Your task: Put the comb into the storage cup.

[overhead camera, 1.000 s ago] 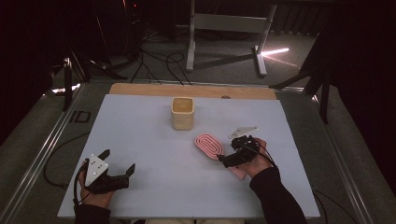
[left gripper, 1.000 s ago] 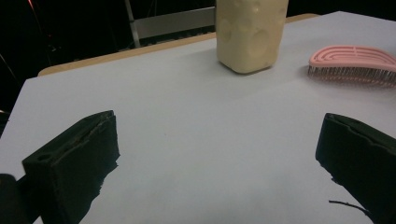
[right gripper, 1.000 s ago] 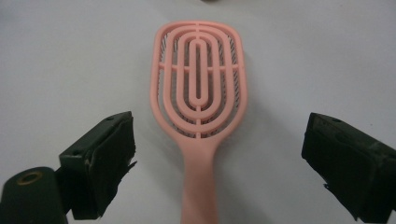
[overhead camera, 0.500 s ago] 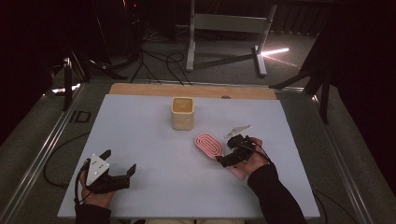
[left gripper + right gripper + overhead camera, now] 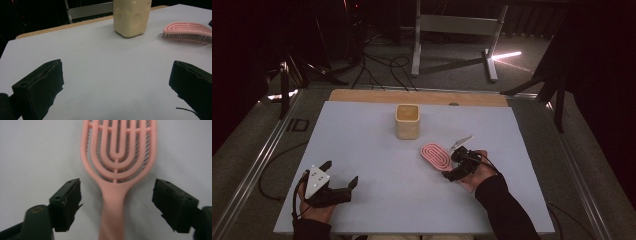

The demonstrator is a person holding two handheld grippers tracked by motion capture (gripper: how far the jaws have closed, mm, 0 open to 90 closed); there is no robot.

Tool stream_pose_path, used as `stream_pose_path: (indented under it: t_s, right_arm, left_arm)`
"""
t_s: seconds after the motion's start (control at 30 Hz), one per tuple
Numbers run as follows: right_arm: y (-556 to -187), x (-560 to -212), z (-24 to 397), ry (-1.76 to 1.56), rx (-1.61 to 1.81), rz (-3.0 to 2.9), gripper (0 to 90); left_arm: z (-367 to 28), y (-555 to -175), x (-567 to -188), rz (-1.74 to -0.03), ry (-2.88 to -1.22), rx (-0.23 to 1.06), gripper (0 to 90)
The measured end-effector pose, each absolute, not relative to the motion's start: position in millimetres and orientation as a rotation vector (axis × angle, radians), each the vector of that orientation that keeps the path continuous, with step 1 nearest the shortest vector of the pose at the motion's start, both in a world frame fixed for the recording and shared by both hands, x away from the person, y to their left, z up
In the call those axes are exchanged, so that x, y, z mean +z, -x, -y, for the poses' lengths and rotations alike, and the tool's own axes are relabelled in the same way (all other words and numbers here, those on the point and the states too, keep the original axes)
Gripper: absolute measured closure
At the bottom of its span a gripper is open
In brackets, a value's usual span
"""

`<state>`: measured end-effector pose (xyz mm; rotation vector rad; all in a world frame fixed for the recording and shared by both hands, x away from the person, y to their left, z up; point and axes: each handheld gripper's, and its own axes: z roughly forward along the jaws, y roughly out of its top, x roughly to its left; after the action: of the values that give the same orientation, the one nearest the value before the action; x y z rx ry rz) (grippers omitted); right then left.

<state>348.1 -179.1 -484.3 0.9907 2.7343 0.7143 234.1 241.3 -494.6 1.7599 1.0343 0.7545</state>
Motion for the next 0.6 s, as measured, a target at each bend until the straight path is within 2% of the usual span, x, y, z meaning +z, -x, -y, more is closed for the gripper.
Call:
stream_pose_path:
  t_s: [0.13, 0.3, 0.37, 0.4, 0.43, 0.6]
  right_arm:
    - [-349, -488, 176, -1.005, 0.681, -2.769, 30.8]
    - [-351, -492, 173, -1.042, 0.618, -2.777, 43.2]
    - [-352, -493, 173, -1.043, 0.598, -2.776, 45.0]
    - [-352, -494, 172, -1.038, 0.578, -2.788, 51.0]
    - [-353, -494, 171, -1.046, 0.564, -2.795, 53.0]
    - [-356, -494, 169, -1.068, 0.517, -2.803, 58.9]
  left_arm:
    - [-241, -234, -495, -1.034, -1.763, 0.755, 0.2]
    - [-241, -235, -495, -1.033, -1.765, 0.754, 0.2]
    - [-241, -235, -495, -1.032, -1.765, 0.754, 0.2]
    - [-241, -235, -495, -1.033, -1.765, 0.753, 0.2]
    - [-241, -235, -495, -1.033, -1.765, 0.753, 0.2]
    - [-240, -235, -495, -1.033, -1.767, 0.752, 0.2]
